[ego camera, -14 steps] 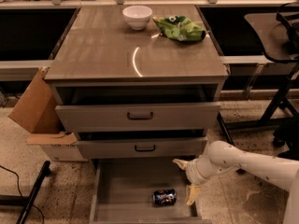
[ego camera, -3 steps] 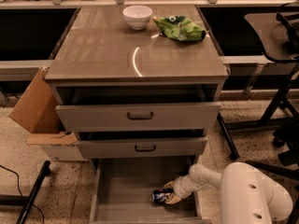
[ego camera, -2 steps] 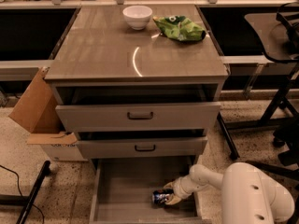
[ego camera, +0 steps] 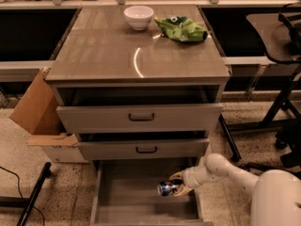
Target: Pick pepsi can from bottom drawer and place on counter
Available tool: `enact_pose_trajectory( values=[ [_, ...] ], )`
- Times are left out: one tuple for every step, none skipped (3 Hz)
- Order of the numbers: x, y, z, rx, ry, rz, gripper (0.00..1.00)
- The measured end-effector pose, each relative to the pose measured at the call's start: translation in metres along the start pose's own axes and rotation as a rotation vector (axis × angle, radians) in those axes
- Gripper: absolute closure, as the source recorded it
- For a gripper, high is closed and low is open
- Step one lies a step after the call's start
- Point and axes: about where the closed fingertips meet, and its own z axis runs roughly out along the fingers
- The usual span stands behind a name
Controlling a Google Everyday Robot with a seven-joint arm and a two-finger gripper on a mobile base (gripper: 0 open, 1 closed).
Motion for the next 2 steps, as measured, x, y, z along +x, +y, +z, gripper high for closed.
enact_pose_trajectory(
  values=[
    [-0.031,-0.020,-0.054,0.018,-0.057,-0.095,1.00],
    [-0.069,-0.033,-0.108,0.036,-0.048,-0.205,1.00]
  ],
)
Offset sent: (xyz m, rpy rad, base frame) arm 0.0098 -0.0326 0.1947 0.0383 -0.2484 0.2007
